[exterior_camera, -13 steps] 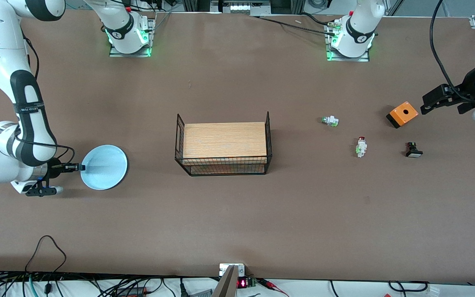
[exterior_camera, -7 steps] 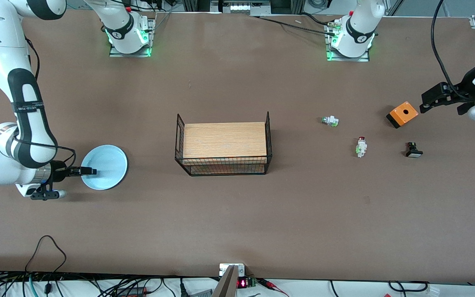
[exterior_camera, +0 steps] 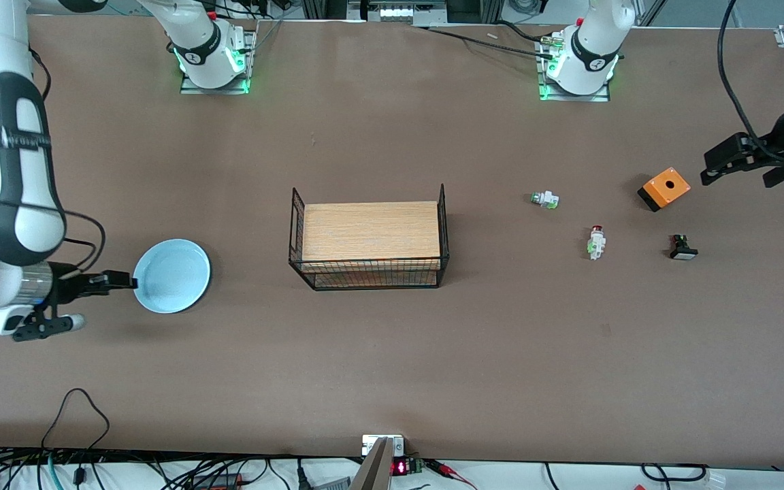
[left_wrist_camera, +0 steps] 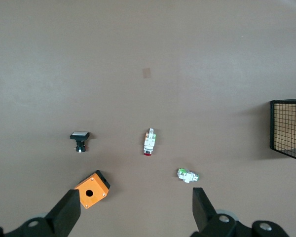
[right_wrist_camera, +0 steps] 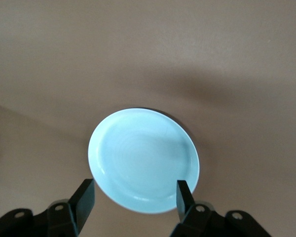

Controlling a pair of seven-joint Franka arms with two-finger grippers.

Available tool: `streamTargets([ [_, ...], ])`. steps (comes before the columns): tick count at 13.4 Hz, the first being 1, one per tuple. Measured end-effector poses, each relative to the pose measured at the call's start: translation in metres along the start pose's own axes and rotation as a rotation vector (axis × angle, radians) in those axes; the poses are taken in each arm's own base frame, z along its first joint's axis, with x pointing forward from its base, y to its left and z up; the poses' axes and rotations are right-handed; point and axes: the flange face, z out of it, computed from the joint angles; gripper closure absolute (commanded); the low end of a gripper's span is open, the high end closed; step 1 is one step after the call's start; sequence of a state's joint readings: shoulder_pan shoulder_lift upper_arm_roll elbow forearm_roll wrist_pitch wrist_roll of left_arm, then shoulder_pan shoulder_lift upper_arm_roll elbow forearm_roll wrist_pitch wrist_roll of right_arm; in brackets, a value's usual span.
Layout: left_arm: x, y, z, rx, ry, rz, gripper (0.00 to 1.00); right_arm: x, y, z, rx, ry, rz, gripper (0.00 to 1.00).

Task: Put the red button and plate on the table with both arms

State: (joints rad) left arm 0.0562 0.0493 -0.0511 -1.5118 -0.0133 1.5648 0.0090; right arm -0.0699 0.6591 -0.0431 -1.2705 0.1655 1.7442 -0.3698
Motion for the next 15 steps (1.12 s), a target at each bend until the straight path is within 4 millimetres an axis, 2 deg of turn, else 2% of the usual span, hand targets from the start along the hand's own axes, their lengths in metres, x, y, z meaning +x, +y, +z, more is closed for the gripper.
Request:
streamTargets([
  [2,0.000,-0.011,0.000,0.000,-0.001,-0.019,0.00,0.001,-0.017,-0.039,-0.027,-0.005,-0.024,0.23],
  [5,0.000,-0.020,-0.001,0.007,0.003,-0.028,0.00,-0.003,-0.030,-0.076,-0.036,0.006,-0.007,0.20],
  [7,-0.001,-0.016,-0.002,0.005,0.005,-0.021,0.00,-0.013,-0.043,-0.102,-0.057,-0.002,0.005,0.12],
  [9,-0.001,-0.017,-0.002,0.004,0.004,-0.023,0.00,-0.022,-0.067,-0.123,-0.114,-0.015,0.017,0.00],
  [12,-0.001,-0.025,-0.002,0.004,0.006,-0.036,0.00,-0.025,-0.107,-0.142,-0.173,-0.008,-0.014,0.00],
  [15,-0.001,-0.018,-0.002,-0.004,0.004,-0.030,0.00,-0.037,-0.119,-0.148,-0.241,-0.014,-0.027,0.00],
])
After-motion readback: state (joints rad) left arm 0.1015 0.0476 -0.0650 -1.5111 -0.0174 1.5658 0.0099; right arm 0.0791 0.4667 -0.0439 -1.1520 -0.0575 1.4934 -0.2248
